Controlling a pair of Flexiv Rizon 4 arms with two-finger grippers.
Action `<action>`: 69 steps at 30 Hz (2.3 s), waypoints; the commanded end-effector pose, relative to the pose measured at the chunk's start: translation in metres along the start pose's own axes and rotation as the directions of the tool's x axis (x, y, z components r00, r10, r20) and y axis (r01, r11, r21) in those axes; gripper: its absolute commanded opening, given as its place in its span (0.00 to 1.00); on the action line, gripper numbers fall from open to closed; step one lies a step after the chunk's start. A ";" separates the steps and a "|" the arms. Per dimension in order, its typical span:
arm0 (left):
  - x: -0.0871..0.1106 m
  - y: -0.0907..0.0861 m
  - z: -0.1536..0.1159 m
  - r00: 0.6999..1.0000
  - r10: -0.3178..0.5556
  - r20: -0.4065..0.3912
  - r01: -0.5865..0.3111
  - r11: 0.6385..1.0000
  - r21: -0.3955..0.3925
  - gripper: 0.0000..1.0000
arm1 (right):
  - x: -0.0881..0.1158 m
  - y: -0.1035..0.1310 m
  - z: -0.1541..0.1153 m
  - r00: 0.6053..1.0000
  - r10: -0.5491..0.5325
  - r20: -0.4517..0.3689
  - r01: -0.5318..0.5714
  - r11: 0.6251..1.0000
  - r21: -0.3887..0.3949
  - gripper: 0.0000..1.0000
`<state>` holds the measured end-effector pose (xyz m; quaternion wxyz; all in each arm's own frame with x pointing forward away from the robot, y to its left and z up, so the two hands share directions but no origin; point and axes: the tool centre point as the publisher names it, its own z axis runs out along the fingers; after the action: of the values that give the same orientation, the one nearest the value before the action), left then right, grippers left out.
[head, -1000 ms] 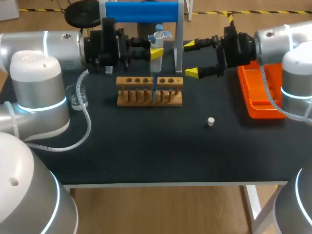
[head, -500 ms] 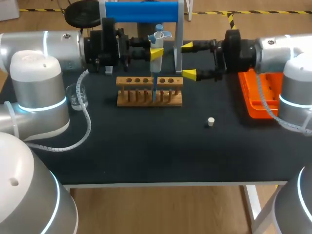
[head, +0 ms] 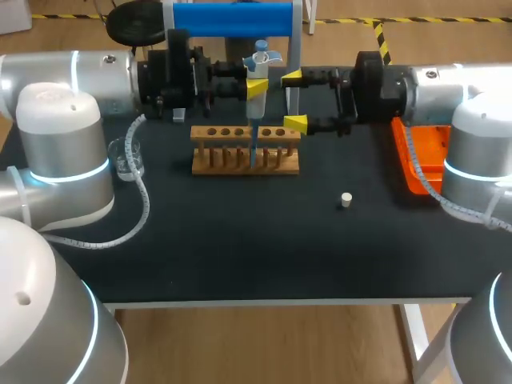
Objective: Invert the test tube, pick up the pipette, mount the tip to pipette, aspirate from beaker and dispense into the tube, eject the tip, return the pipette, and cap with the stopper.
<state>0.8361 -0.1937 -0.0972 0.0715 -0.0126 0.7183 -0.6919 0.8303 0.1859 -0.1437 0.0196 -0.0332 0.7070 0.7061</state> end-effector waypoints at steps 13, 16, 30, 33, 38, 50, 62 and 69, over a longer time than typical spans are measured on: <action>0.000 0.000 0.002 1.000 0.001 0.004 -0.001 1.000 0.002 0.00 | -0.013 -0.001 0.034 0.999 0.045 0.004 -0.044 0.998 -0.039 0.76; 0.000 0.000 0.002 1.000 0.001 0.004 -0.001 1.000 0.002 0.00 | -0.013 -0.001 0.038 0.999 0.044 0.003 -0.044 0.998 -0.040 0.72; 0.000 0.000 0.002 1.000 0.001 0.004 -0.001 1.000 0.002 0.00 | -0.010 -0.001 0.051 0.999 0.044 0.007 -0.043 0.998 -0.037 0.62; 0.000 0.000 0.002 1.000 0.001 0.004 -0.001 1.000 0.002 0.00 | -0.010 -0.001 0.053 0.999 0.042 0.012 -0.042 0.998 -0.037 0.56; 0.000 0.000 0.002 1.000 0.001 0.004 -0.001 1.000 0.002 0.00 | -0.009 0.001 0.056 0.999 0.036 0.019 -0.035 0.999 -0.037 0.58; 0.000 0.000 0.002 1.000 0.001 0.004 -0.001 1.000 0.002 0.00 | -0.007 0.003 0.061 0.999 0.022 0.030 -0.020 0.999 -0.039 0.48; 0.000 0.000 0.002 1.000 0.001 0.004 -0.001 1.000 0.002 0.00 | -0.005 0.005 0.061 1.000 0.016 0.025 -0.015 0.999 -0.042 0.22; 0.000 0.000 0.002 1.000 0.001 0.004 -0.001 1.000 0.002 0.00 | -0.004 0.008 0.059 1.000 0.006 0.020 -0.005 0.999 -0.046 0.00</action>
<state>0.8343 -0.1943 -0.0963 0.0711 -0.0120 0.7181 -0.6922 0.8348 0.2462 -0.1367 0.0240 -0.0237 0.6912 0.7218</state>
